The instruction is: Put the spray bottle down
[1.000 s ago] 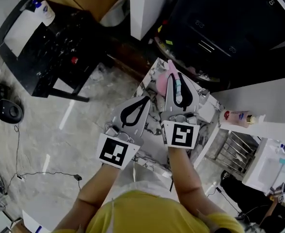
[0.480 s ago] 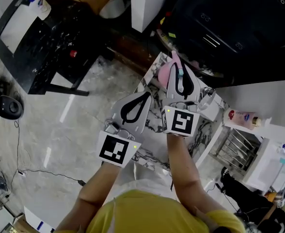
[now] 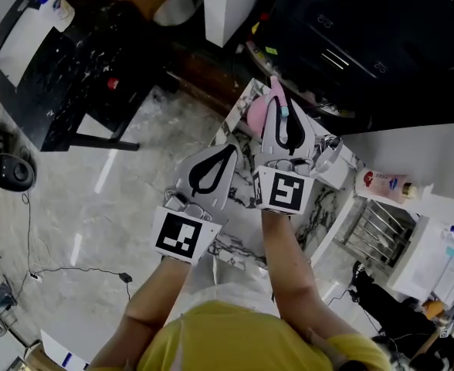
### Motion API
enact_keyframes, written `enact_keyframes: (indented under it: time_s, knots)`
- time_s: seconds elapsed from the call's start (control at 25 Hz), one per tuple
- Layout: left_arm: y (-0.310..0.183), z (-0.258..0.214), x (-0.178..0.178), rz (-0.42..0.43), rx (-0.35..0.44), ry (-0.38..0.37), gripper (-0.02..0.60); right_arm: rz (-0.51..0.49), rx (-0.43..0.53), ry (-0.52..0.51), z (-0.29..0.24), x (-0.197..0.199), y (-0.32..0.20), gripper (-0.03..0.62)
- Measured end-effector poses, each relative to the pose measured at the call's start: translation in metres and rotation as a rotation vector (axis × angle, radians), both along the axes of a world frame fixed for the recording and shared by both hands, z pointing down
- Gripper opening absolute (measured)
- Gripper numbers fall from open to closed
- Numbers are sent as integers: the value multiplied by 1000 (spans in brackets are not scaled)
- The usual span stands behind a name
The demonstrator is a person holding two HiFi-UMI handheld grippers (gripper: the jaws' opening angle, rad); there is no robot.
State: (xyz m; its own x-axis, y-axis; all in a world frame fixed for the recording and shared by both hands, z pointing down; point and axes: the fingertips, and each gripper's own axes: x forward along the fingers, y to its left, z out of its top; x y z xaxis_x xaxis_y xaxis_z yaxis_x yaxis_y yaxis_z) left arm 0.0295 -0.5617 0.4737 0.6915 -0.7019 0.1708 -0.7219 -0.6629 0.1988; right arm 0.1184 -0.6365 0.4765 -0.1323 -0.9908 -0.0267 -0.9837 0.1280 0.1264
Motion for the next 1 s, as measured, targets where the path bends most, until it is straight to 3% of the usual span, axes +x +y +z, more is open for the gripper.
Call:
enact_keyframes:
  time_s: [0.32,0.48,0.72,1.0]
  knots:
    - [6,-1,7,10,-9,7,0,2,-148,9,19,-10,7,83]
    - [12,-5,9,16,-13,21,0,10,-197,-7,24,-7,9,144]
    - [24,-10,10,23,-17,30,0,47,-203,-27,19,1,16,211]
    - [33,-27,2,-1,13,41,0,55,-199,-89,-8,2,41,199]
